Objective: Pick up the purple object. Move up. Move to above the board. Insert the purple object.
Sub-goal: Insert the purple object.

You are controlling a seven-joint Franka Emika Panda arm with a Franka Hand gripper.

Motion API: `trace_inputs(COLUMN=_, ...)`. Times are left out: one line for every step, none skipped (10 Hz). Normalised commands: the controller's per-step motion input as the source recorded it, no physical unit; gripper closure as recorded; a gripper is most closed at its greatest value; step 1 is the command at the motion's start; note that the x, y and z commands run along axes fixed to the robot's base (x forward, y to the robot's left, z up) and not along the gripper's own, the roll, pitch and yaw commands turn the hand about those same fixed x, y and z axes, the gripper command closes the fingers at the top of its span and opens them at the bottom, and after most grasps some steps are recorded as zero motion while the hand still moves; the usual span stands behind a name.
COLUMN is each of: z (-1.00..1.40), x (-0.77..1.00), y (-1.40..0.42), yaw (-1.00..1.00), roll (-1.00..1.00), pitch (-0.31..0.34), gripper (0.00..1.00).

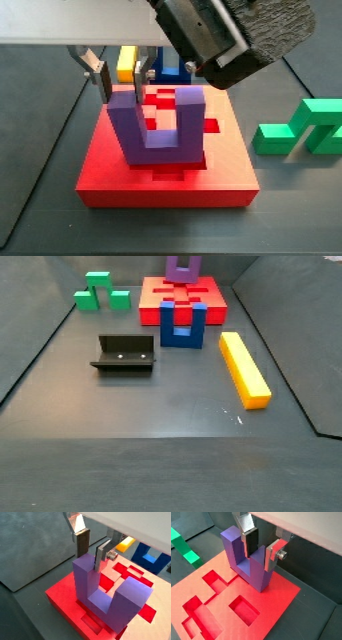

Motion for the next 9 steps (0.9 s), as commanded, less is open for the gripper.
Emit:
trace_inputs(z=-0.11, x=0.13, y=-0.17, yaw=0.0, roll=0.14, pitch=0.001, gripper=1.0)
trace_inputs(z=-0.02, x=0.04, y=-0.17, yaw=0.0, roll=0.08, pitch=0.0, gripper=1.0)
trace_inputs(z=-0.02, x=0.06, y=-0.12, yaw=0.0, roll=0.07, pitch=0.001, gripper=1.0)
trace_inputs(z=-0.08, x=0.07, y=0.0, yaw=0.08, roll=0.11, pitch=0.013, gripper=1.0)
trace_inputs(z=-0.11, x=0.09, y=0.0, yaw=0.26, roll=0.15, pitch=0.016, gripper=1.0)
trace_inputs(z=-0.1, x=0.13, y=0.0, yaw=0.34, roll=0.15, pitch=0.01, gripper=1.0)
trace_inputs(z=0.0, x=0.0, y=0.0, yaw=0.07, roll=0.04, pitch=0.0, gripper=1.0)
trace_inputs(z=0.0, x=0.0, y=0.0, yaw=0.0, roll=0.0, pitch=0.0, gripper=1.0)
trace_inputs(z=-0.09, x=0.13, y=-0.12, yaw=0.0, roll=0.13, pitch=0.024, gripper=1.0)
